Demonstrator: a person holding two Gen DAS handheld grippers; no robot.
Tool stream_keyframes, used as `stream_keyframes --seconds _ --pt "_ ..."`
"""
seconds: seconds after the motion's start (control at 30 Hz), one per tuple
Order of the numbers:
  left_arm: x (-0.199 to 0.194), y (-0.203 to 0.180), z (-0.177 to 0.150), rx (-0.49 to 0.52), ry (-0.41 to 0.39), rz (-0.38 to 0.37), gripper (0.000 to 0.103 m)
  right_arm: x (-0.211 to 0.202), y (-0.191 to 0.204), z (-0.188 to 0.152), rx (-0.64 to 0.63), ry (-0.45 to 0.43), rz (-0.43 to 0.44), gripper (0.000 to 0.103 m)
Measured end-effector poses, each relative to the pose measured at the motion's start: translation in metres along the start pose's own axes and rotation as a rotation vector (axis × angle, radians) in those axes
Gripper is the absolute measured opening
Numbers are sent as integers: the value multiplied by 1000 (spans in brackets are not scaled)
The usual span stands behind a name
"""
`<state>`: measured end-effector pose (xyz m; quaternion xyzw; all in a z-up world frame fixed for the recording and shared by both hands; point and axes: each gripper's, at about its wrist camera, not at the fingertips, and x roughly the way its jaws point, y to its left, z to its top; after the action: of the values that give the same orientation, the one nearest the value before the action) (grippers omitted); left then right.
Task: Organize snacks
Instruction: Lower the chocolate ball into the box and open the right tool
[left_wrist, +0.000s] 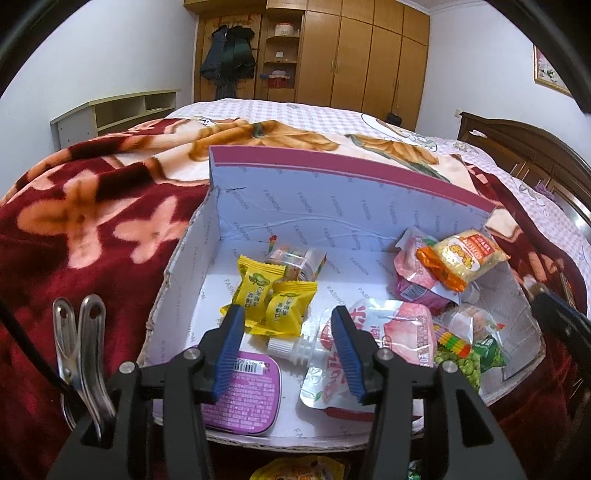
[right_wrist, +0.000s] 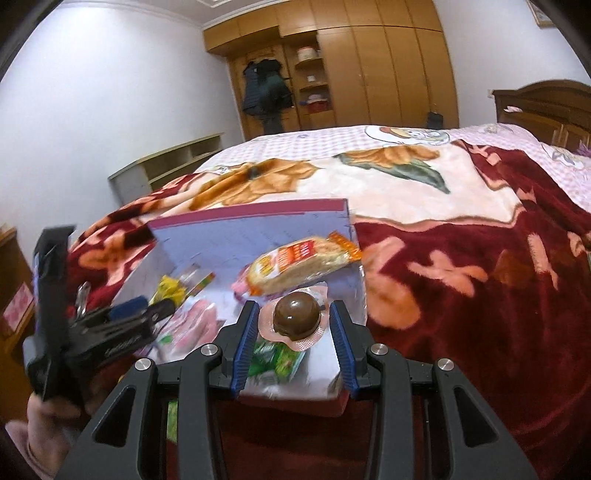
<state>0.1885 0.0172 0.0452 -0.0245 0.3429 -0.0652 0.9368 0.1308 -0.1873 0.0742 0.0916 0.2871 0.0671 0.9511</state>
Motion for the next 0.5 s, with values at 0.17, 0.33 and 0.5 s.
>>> stream_keyframes --seconds 0.17,0.33,0.5 --pt "0 0 -1 1 -8 -5 52 16 -7 2 28 15 -18 41" --pt "1 -1 -1 4 -9 -8 54 23 -7 -2 29 36 -19 41" --pt "1 -2 -1 6 -9 -14 55 23 -5 -3 31 27 -10 42"
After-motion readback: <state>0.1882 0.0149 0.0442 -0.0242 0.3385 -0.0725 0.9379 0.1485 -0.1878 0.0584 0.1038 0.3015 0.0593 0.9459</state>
